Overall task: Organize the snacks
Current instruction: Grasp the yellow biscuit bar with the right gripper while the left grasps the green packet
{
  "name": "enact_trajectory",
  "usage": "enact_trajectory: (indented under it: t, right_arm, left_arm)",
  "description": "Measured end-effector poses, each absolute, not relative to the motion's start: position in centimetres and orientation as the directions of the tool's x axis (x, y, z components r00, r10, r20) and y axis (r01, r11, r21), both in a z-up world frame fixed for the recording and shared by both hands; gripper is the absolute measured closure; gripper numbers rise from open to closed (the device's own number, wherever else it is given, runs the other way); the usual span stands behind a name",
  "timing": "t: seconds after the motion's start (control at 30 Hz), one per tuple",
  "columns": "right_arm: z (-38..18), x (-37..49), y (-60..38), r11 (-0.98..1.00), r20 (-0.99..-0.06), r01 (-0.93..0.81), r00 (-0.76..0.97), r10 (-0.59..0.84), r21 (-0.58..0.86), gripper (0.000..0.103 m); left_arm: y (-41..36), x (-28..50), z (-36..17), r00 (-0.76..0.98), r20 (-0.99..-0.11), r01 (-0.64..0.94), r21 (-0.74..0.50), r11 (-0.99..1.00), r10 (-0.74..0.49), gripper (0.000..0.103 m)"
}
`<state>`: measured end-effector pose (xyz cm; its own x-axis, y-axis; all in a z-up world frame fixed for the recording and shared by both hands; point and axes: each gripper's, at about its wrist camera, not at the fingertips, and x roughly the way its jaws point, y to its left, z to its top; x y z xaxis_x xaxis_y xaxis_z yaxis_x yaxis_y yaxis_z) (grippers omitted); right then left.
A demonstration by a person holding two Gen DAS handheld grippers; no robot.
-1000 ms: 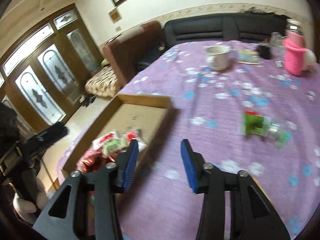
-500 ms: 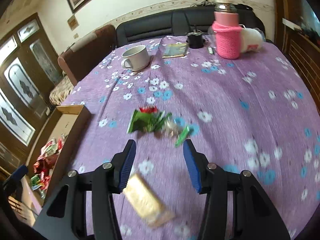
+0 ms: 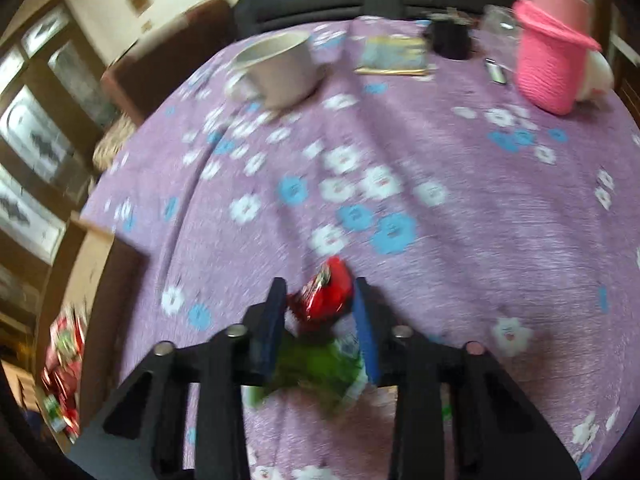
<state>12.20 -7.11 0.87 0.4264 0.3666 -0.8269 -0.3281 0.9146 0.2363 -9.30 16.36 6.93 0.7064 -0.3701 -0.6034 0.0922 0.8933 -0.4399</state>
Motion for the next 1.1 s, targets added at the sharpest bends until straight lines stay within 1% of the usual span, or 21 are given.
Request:
enact_trajectory:
  t: [0.07, 0.17, 0.23, 0.3, 0.33, 0.4, 0.47, 0.57, 0.6, 0.67, 0.73, 0.87, 0.9, 0.93, 1.0, 1.1]
  right_arm:
    - [0.9, 10.8, -6.2, 0.900, -0.834, -0.371, 0.403, 0.376, 0.227, 0.074]
    - [1.1, 7.7, -5.4, 0.850, -0.833, -0.438, 0.320, 0.452, 0.292, 0.075]
    - [1.9, 5.8, -5.9, 0.799, -0.799, -0.474, 0.276, 0.534, 0.370, 0.075]
    - [3.5, 4.1, -7.9, 0.794, -0.755, -0.467, 0.332, 0.565, 0.389, 0.073]
    - [4.2, 3.2, -9.1, 0.795, -0.738, -0.463, 0.358, 0.572, 0.392, 0.069]
    - [4.9, 1.1, -11.4, 0.808, -0.725, -0.465, 0.405, 0.558, 0.362, 0.047]
    - [4.5, -0.7, -12.5, 0.827, -0.748, -0.477, 0.421, 0.513, 0.299, 0.043]
    - [2.9, -1.9, -12.9, 0.857, -0.791, -0.479, 0.442, 0.422, 0.190, 0.043]
    - [2.3, -2.1, -12.7, 0.852, -0.796, -0.488, 0.431, 0.425, 0.190, 0.043]
    - [1.1, -2.2, -12.2, 0.849, -0.807, -0.496, 0.418, 0.417, 0.182, 0.043]
    - [0.3, -2.4, -11.4, 0.854, -0.813, -0.503, 0.437, 0.384, 0.133, 0.043]
    - [0.0, -2.5, -10.7, 0.858, -0.806, -0.507, 0.468, 0.361, 0.089, 0.043]
    - [0.0, -2.8, -10.8, 0.861, -0.805, -0.503, 0.476, 0.354, 0.081, 0.048]
    - [0.0, -2.9, -10.8, 0.863, -0.804, -0.501, 0.488, 0.340, 0.061, 0.058]
    - [0.0, -3.4, -11.2, 0.863, -0.802, -0.503, 0.495, 0.333, 0.048, 0.061]
    - [0.0, -3.5, -12.7, 0.883, -0.793, -0.466, 0.515, 0.327, 0.062, 0.062]
  left_arm:
    - [16.2, -9.3, 6.8, 0.699, -0.608, 0.096, -0.441, 0.892, -0.376, 0.027]
    - [16.1, -9.3, 6.7, 0.691, -0.607, 0.104, -0.453, 0.885, -0.392, 0.027]
    - [15.8, -9.4, 6.8, 0.690, -0.607, 0.111, -0.448, 0.887, -0.393, 0.027]
    - [15.6, -9.7, 7.0, 0.692, -0.606, 0.119, -0.441, 0.889, -0.393, 0.027]
    - [15.5, -9.7, 7.1, 0.690, -0.608, 0.121, -0.439, 0.890, -0.394, 0.027]
    - [15.2, -9.7, 6.9, 0.682, -0.614, 0.128, -0.433, 0.892, -0.396, 0.027]
    - [14.7, -9.4, 6.7, 0.670, -0.624, 0.132, -0.432, 0.892, -0.401, 0.027]
    - [13.7, -8.6, 6.6, 0.646, -0.632, 0.147, -0.447, 0.882, -0.428, 0.027]
    - [13.1, -8.4, 6.7, 0.638, -0.638, 0.159, -0.439, 0.884, -0.432, 0.027]
    - [12.0, -8.1, 6.9, 0.633, -0.648, 0.182, -0.405, 0.896, -0.422, 0.027]
    - [10.8, -7.6, 7.0, 0.626, -0.663, 0.206, -0.367, 0.907, -0.410, 0.027]
    - [8.6, -5.7, 6.8, 0.602, -0.696, 0.248, -0.303, 0.920, -0.391, 0.027]
    - [8.1, -5.2, 6.7, 0.599, -0.703, 0.253, -0.289, 0.923, -0.385, 0.027]
    - [7.8, -4.6, 6.6, 0.595, -0.705, 0.261, -0.285, 0.922, -0.386, 0.027]
    - [7.3, -3.8, 6.3, 0.583, -0.712, 0.270, -0.284, 0.920, -0.391, 0.027]
    - [6.1, -2.0, 5.3, 0.557, -0.735, 0.280, -0.272, 0.921, -0.386, 0.027]
